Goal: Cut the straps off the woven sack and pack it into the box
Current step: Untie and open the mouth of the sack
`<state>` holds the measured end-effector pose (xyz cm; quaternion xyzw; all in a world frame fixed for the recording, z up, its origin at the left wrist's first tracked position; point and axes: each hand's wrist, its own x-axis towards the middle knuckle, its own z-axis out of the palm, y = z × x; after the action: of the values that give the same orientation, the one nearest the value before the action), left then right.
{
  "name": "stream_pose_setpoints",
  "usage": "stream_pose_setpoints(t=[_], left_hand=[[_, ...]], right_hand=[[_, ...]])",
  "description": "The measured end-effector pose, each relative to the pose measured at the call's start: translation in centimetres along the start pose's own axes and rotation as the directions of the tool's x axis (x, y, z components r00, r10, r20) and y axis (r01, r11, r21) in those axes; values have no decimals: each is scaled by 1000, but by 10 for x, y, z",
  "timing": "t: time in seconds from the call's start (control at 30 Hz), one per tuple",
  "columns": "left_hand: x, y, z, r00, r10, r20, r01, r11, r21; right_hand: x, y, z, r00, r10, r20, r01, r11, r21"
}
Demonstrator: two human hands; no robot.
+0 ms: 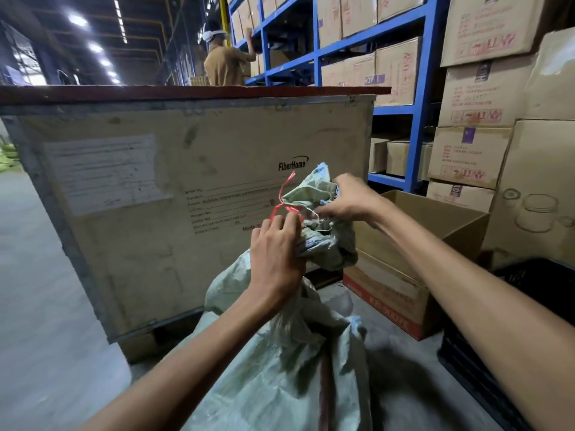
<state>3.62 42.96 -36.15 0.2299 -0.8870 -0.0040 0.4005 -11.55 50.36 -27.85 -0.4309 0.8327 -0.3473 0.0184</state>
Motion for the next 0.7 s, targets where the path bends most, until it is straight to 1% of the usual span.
stream_pose_setpoints(t=[0.03,0.1,0.13,0.17,0.23,0.33,0.4,0.47,0.53,0.57,0.6,0.63,0.67,0.7], left_hand=[[0,0,0,998,-54,6,54,998,7],[3,-3,-3,976,-212,54,215,974,-65],[7,-5,-4,956,-277,98,286,953,-98],[10,-8,-3,944,-299,142,313,946,-86],[15,-12,-1,947,-265,180,269,963,7],[12,-10,4,967,-166,194,146,983,111],[5,-4,9,976,-79,201,42,982,183],[-1,3,12,979,-14,202,-31,976,217],[-4,7,14,979,33,202,-83,966,245],[-6,8,14,977,47,207,-102,959,266],[-8,9,13,975,59,214,-120,952,283],[-9,10,12,974,72,217,-136,946,294],[-10,11,10,972,72,225,-138,945,298],[-11,10,7,968,63,242,-136,944,301]], right_hand=[[2,4,2,997,14,-70,-16,1000,-17],[5,11,2,973,31,-230,-35,999,-15],[6,15,1,951,45,-305,-43,999,14],[7,19,0,926,65,-371,-48,997,54],[10,26,-1,874,134,-467,-79,988,136],[14,36,3,777,318,-543,-148,931,335],[16,43,7,708,459,-537,-185,854,486],[17,52,11,650,595,-474,-194,732,653],[18,60,14,620,682,-388,-179,605,776],[18,61,16,607,707,-362,-183,568,803],[18,61,18,595,724,-349,-192,550,813],[18,60,19,589,726,-356,-193,554,810],[20,58,20,605,706,-368,-183,573,798],[22,57,20,654,662,-367,-161,596,787]])
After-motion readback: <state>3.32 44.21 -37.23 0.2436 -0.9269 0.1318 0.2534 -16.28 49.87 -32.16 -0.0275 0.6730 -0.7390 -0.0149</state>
